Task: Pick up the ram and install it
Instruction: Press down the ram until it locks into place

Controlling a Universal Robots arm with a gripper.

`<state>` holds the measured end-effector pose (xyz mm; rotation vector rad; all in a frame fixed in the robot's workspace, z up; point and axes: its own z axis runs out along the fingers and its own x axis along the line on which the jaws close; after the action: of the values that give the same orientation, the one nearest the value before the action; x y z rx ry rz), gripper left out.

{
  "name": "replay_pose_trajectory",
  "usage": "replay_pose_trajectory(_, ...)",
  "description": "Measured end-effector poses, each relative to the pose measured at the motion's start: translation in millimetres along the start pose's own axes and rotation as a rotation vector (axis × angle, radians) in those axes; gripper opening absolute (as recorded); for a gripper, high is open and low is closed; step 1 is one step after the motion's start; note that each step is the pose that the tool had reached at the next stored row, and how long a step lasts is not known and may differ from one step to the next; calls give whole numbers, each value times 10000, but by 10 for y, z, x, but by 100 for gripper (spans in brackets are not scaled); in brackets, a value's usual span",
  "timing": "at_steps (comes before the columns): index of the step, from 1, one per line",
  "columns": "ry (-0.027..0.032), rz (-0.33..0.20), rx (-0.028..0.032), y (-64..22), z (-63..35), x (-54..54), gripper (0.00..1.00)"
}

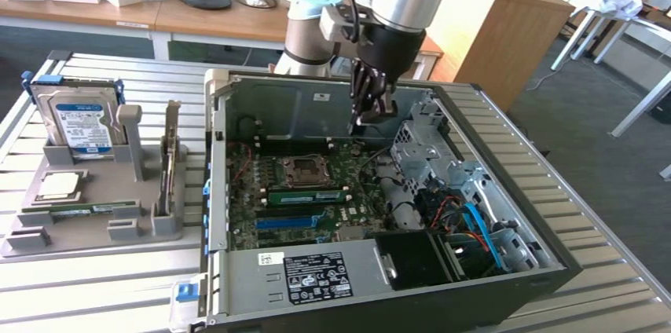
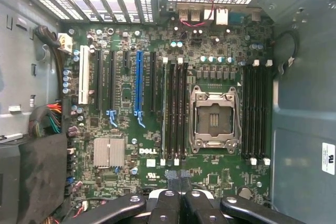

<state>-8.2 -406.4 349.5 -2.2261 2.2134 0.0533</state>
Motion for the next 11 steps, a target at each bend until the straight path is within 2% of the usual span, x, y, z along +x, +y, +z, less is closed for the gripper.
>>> replay_pose_trajectory(11,1,0,0,-1,67,2,10)
